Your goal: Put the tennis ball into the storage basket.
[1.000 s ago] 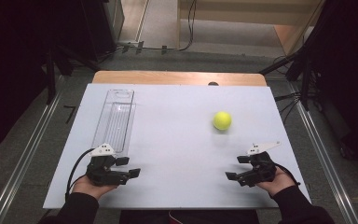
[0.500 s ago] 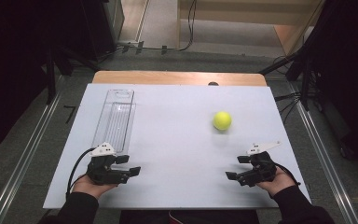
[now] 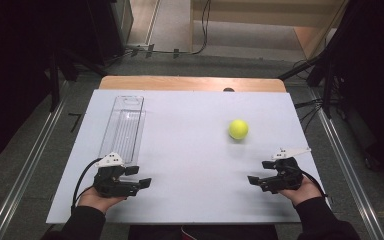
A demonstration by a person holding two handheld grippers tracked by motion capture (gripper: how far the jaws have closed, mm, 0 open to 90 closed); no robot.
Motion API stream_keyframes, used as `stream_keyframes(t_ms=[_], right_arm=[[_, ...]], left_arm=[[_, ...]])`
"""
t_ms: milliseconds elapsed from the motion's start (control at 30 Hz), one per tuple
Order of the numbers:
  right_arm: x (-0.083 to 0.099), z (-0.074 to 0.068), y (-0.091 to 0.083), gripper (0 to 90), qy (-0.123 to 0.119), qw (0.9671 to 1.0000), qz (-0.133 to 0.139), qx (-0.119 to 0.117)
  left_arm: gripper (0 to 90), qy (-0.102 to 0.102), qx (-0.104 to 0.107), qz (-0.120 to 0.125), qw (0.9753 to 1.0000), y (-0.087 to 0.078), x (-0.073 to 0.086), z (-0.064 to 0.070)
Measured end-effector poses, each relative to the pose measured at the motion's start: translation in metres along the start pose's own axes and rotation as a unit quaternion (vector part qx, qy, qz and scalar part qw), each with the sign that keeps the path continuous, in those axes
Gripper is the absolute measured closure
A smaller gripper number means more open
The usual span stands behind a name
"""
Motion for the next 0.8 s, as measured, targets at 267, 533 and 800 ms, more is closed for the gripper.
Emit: stream_keyframes(t_ms=[267,533,800], right_arm=[[-0.008,0.002,-0.002,13.0,0.012,0.9996,0.023,-0.011],[-0.019,0.009,-0.007,12.9,0.045,0.9976,0.051,-0.017],[-0.03,0.017,-0.009,12.9,0.042,0.9981,0.044,0.003]], left_arm=[[30.2,-0.001,0.002,-0.002,1.0,0.001,0.0,0.0],[30.2,0.0,0.002,-0.004,1.0,0.001,0.0,0.001],[30.1,-0.001,0.002,-0.005,1.0,0.001,0.0,0.001]])
Point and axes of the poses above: each handheld gripper's, and its own axes: y roughly forward along the jaws, x roughly out of its underside, z roughly to its right, the point moved 5 cm from there along y, roughly forward along the jaws, and after that the axes turned 4 degrees about x, right-handed, at the moved point
